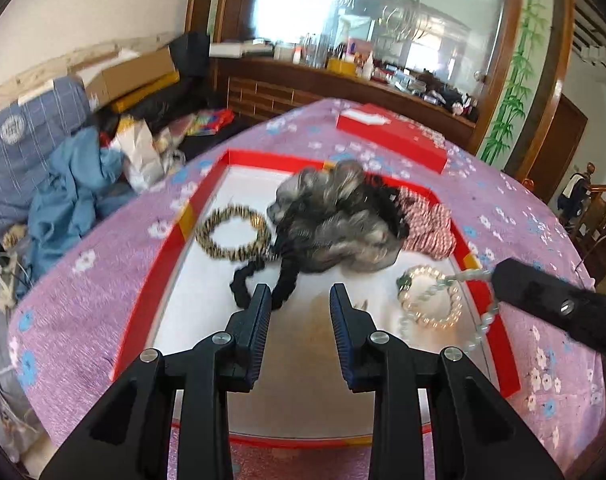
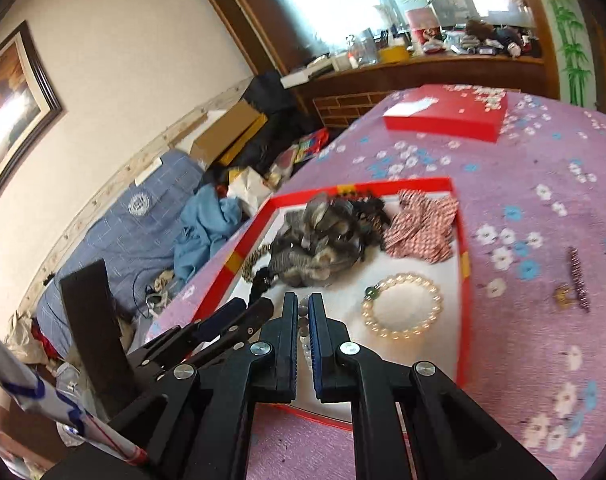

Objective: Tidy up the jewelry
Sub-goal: 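Carry the claw clip and bead bracelet over the red box with both grippers, then open the left gripper to drop the claw clip while the right gripper lays the bead bracelet in the box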

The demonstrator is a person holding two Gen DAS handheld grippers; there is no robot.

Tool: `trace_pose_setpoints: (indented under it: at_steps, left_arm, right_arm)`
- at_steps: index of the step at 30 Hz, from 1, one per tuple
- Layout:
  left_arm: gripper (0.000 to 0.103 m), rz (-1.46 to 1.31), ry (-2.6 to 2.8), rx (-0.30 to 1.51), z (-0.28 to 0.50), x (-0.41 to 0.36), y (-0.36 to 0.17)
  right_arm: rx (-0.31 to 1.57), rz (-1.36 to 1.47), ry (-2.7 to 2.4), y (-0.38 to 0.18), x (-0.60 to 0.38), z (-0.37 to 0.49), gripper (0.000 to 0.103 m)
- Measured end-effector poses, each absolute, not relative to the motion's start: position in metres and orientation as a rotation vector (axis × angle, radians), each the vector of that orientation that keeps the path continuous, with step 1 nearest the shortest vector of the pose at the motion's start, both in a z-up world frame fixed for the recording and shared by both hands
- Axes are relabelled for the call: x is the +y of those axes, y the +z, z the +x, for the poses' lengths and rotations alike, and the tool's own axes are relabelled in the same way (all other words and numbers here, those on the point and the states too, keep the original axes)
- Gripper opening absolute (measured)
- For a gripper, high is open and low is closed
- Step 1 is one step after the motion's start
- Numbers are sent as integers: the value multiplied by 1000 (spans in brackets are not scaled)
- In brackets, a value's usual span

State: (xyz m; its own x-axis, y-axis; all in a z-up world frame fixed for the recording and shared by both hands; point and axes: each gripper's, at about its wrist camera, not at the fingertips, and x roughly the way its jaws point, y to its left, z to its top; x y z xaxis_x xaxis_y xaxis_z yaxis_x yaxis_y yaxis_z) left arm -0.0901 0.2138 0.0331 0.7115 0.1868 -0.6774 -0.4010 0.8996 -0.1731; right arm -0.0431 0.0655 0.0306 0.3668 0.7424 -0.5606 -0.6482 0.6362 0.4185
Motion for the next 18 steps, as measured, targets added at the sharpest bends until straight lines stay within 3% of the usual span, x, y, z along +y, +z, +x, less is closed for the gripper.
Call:
trace_pose_setpoints:
  at_steps: [18]
  left_arm:
    - [29, -280, 339, 738, -84, 210, 20]
  right_arm:
    - [902, 105, 816, -25, 58, -13, 8]
